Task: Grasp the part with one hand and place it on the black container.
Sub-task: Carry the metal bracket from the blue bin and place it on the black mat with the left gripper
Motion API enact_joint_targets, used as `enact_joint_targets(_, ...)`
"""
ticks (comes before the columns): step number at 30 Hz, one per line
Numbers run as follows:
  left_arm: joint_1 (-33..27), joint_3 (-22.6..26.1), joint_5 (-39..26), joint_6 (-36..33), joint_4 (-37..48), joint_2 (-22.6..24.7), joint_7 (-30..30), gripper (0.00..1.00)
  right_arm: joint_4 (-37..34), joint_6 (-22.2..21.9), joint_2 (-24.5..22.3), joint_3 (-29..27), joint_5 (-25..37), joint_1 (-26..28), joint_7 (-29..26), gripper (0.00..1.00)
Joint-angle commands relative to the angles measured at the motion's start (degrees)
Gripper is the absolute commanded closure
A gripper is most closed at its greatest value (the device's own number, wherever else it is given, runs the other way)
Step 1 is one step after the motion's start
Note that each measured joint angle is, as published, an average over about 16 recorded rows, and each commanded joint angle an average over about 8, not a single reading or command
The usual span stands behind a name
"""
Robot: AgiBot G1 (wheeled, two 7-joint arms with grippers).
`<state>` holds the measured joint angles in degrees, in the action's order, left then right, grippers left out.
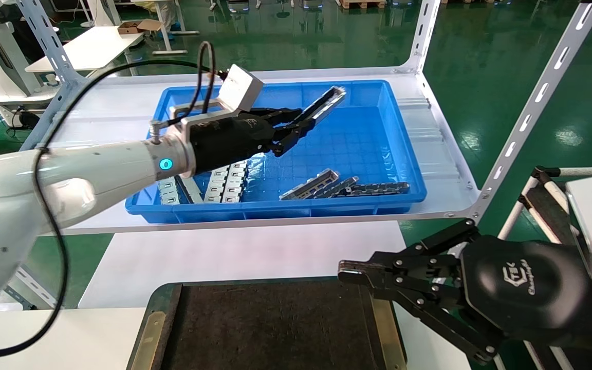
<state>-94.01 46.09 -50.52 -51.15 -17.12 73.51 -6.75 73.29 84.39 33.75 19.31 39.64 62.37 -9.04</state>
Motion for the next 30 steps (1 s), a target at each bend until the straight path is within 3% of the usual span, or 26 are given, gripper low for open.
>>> enact_joint_targets(1,0.08,-0.82,1.54,-5.14,-0.49,-1.33,-1.28,1.0,0.0,0.0,0.0,0.0,0.0,0.0,0.0,1.0)
enact_joint_targets(9,2.94,-0.81,2.98,-16.84,-2.99,-4.59,-2.14,1.0,0.0,-0.01,-0.01,0.01,-0.01,0.0,0.01,1.0)
enact_joint_targets(15,7.39,-0.36,3.74,-21.16,-8.49,-7.12,-0.22,1.0,0.0,-0.01,-0.01,0.02,-0.01,0.01,0.01,1.0)
enact_joint_targets(22,14.87,0.63,3.97,-20.32,-17.93,-10.34,3.59,1.0,0.0,-0.01,-0.01,0.03,-0.02,0.01,0.02,1.0)
enact_joint_targets(30,25.99,2.34,3.29,-12.61,-30.94,-14.28,8.91,1.0,0.0,-0.02,-0.02,0.04,-0.03,0.01,0.02,1.0)
